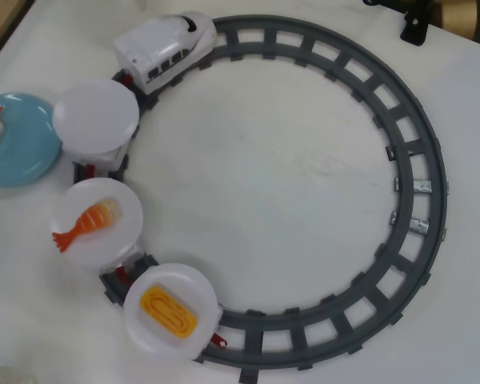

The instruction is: Pick up the sushi from the Shinkansen and put it on the blue dish

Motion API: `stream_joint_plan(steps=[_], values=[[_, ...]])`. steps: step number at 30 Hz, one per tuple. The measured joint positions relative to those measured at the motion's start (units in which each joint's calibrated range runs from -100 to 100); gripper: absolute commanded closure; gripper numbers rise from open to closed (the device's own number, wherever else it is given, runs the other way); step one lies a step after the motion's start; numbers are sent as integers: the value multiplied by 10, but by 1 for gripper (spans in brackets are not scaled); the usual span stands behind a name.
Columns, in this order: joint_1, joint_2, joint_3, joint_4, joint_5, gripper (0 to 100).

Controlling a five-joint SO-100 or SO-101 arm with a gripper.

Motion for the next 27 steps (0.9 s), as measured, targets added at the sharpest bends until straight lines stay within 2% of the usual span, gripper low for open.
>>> stream_joint_plan(steps=[4, 7, 17, 23, 27], values=[[1, -148, 154, -104, -12, 85], [-6, -253, 241, -143, -23, 85], [-133, -504, 401, -155, -25, 85], [-200, -604, 449, -155, -25, 85], [-211, -643, 470, -155, -25, 85]])
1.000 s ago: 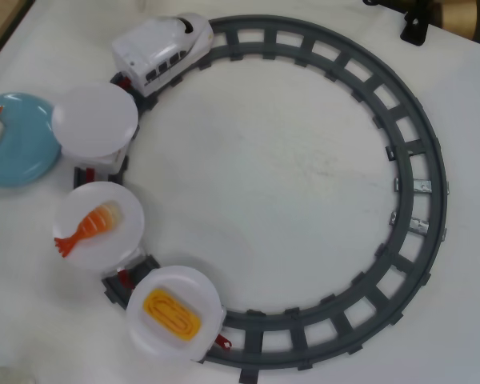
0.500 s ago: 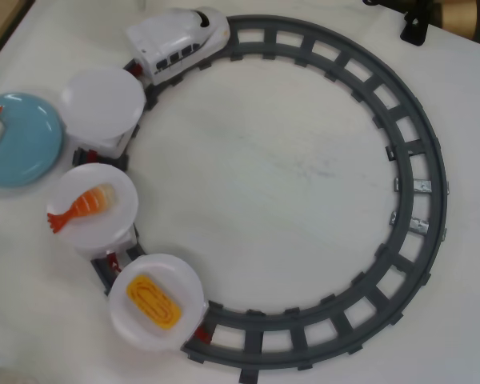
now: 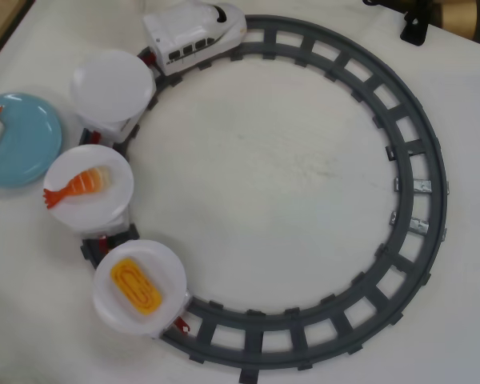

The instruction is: Pick up the sushi from the Shinkansen and put it on the blue dish

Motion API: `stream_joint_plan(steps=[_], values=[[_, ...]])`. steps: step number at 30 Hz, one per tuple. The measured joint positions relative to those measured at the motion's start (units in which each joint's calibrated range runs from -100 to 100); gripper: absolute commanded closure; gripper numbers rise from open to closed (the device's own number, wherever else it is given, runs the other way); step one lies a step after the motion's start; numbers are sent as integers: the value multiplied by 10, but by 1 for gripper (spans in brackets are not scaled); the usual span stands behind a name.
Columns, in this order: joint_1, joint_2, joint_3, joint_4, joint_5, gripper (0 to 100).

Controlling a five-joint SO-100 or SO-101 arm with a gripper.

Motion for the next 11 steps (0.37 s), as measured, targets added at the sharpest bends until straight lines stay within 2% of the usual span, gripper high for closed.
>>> stream_joint_plan(steps=[11], values=[[-1, -30, 3, 0, 0, 85]])
